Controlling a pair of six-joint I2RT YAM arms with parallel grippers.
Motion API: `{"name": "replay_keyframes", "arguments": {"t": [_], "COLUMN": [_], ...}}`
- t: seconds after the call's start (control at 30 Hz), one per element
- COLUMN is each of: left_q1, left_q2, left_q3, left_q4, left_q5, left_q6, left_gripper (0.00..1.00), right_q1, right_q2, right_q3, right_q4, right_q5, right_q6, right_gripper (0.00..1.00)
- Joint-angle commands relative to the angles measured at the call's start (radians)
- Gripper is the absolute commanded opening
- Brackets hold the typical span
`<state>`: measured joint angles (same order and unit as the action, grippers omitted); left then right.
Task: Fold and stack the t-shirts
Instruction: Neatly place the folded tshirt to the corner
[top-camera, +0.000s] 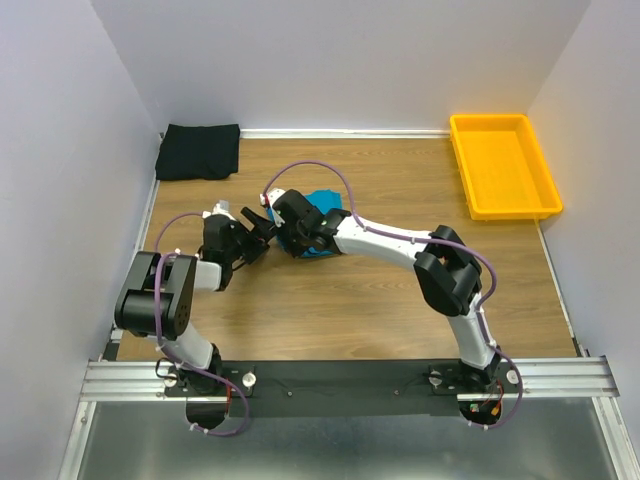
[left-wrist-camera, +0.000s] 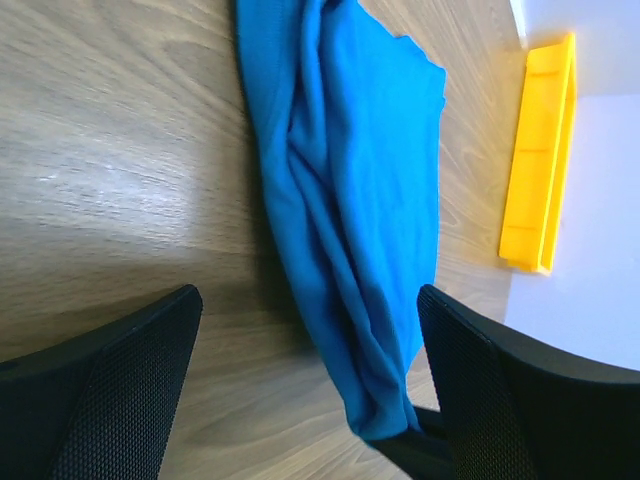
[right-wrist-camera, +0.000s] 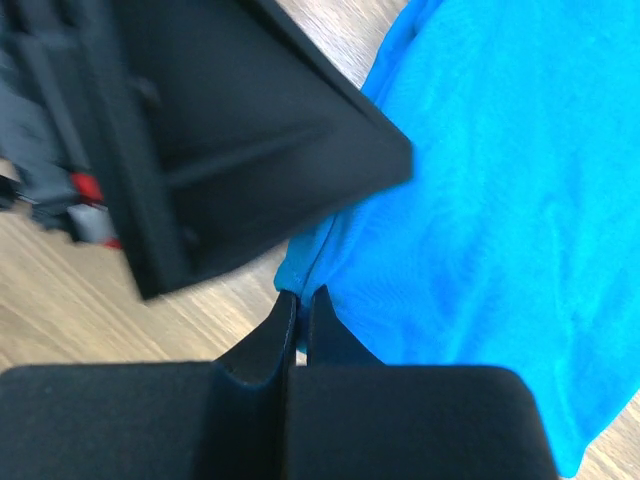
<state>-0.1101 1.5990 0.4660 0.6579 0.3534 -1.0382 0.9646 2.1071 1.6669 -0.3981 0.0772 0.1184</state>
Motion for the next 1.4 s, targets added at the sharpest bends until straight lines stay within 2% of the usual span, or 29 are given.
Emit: {"name": "replay_keyframes", "arguments": {"t": [0.0,0.13,0.23,0.33,0.37,0.47,0.5,0.53,0.57,0.67,0.83,0.87,1.03,1.13,1.17,1.23,1.33,1.37], "left_q1": [-0.036,-0.074,-0.089,-0.089,-0.089,-0.089,-0.089,-0.089,-0.089,-0.089,-0.089,-0.089,-0.083,-0.077,-0.074,-0.057,-0.034,-0.022], "left_q2": [0.059,0.102,0.122,0.121,0.118,0.104,0.101,0.095,0.090,0.062,0.044,0.064,0.194,0.263,0.313,0.398,0.482,0.533], "left_q3": [-0.003,0.005,0.016,0.025,0.028,0.055,0.066,0.088,0.103,0.183,0.371,0.455,0.742,0.857,0.932,1.050,1.178,1.262], "left_q4": [0.103,0.141,0.152,0.152,0.152,0.132,0.112,0.100,0.065,-0.065,-0.320,-0.398,-0.573,-0.652,-0.678,-0.705,-0.777,-0.793], "left_q5": [0.007,-0.005,-0.014,-0.033,-0.039,-0.048,-0.048,-0.054,-0.060,-0.117,-0.296,-0.321,-0.464,-0.537,-0.545,-0.538,-0.476,-0.458], "left_q6": [-0.051,-0.089,-0.094,-0.069,-0.059,-0.005,0.010,0.042,0.059,0.177,0.441,0.536,0.759,0.890,0.923,0.981,1.027,1.034], "left_gripper": [0.97,0.94,0.84,0.66,0.54,0.33,0.05,0.00,0.00,0.00,0.00,0.00,0.00,0.00,0.00,0.00,0.00,0.00], "right_q1": [0.000,0.000,-0.001,0.000,0.000,0.000,0.000,0.000,0.000,0.000,0.000,0.000,-0.001,0.000,0.000,0.000,-0.001,-0.001], "right_q2": [-0.038,-0.038,-0.039,-0.041,-0.041,-0.048,-0.055,-0.077,-0.096,-0.194,-0.392,-0.457,-0.640,-0.748,-0.766,-0.805,-0.800,-0.791], "right_q3": [-0.007,-0.009,-0.015,-0.021,-0.021,-0.029,-0.035,-0.057,-0.073,-0.163,-0.358,-0.395,-0.585,-0.660,-0.677,-0.703,-0.697,-0.693], "right_q4": [0.036,0.041,0.044,0.047,0.047,0.047,0.047,0.047,0.047,0.047,0.045,0.045,0.039,0.031,0.028,0.022,0.002,-0.002], "right_q5": [-0.045,-0.045,-0.054,-0.065,-0.068,-0.073,-0.073,-0.097,-0.093,-0.053,0.022,0.029,0.091,0.139,0.154,0.186,0.213,0.219], "right_q6": [0.035,0.047,0.058,0.067,0.070,0.069,0.064,0.058,0.055,0.053,0.064,0.067,0.102,0.142,0.154,0.161,0.164,0.164], "right_gripper": [0.00,0.01,0.01,0.01,0.01,0.01,0.05,0.16,0.33,0.52,0.61,0.63,0.73,0.84,0.90,0.95,0.98,0.99]}}
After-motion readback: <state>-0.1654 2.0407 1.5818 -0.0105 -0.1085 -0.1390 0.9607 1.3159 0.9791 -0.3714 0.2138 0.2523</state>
